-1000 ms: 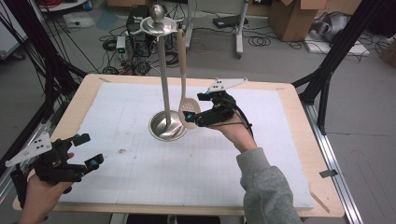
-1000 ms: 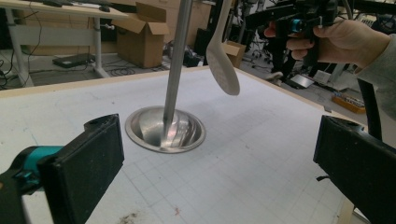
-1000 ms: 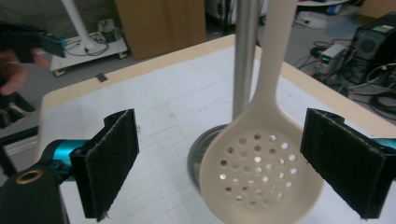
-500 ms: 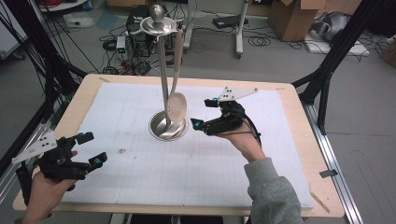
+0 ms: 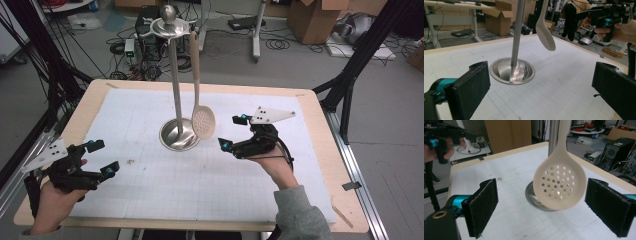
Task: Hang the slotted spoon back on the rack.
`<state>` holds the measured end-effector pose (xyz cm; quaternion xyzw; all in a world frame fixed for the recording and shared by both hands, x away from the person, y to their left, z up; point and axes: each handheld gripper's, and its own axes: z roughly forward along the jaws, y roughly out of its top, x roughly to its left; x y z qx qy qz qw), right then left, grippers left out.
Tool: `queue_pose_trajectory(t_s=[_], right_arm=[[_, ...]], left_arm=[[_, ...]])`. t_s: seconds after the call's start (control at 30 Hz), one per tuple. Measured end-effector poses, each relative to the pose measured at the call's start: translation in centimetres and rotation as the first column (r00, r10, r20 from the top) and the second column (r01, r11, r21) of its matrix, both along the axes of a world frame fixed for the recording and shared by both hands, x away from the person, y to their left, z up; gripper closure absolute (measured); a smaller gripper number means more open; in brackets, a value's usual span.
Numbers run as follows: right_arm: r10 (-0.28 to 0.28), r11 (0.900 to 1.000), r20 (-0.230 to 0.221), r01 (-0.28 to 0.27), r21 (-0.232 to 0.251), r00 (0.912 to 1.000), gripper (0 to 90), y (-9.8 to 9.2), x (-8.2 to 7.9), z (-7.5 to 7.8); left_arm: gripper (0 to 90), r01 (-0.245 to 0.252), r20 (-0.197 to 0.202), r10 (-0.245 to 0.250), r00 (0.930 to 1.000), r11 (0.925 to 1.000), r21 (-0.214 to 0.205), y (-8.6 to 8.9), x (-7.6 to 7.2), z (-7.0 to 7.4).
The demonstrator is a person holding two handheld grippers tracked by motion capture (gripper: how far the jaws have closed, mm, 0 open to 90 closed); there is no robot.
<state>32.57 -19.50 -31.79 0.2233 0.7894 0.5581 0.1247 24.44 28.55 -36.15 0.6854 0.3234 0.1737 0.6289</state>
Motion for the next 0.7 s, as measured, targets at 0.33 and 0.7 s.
queue_pose_trajectory(t_s=[0.33, 0.7], right_arm=[[0.003, 0.9992, -0.014, -0.002, 0.040, 0.9999, 6.6, -1.7, -1.2, -1.6], [-0.043, 0.9982, -0.005, 0.043, 0.042, 0.9991, 1.4, -2.8, -2.2, -2.6]], left_arm=[[2.1, 0.018, -0.014, -0.017, 0.9998, 0.9998, 0.007, -0.7, 0.4, -0.2], [2.0, 0.023, -0.022, -0.022, 0.9995, 0.9997, 0.014, -0.9, 0.6, -0.5]])
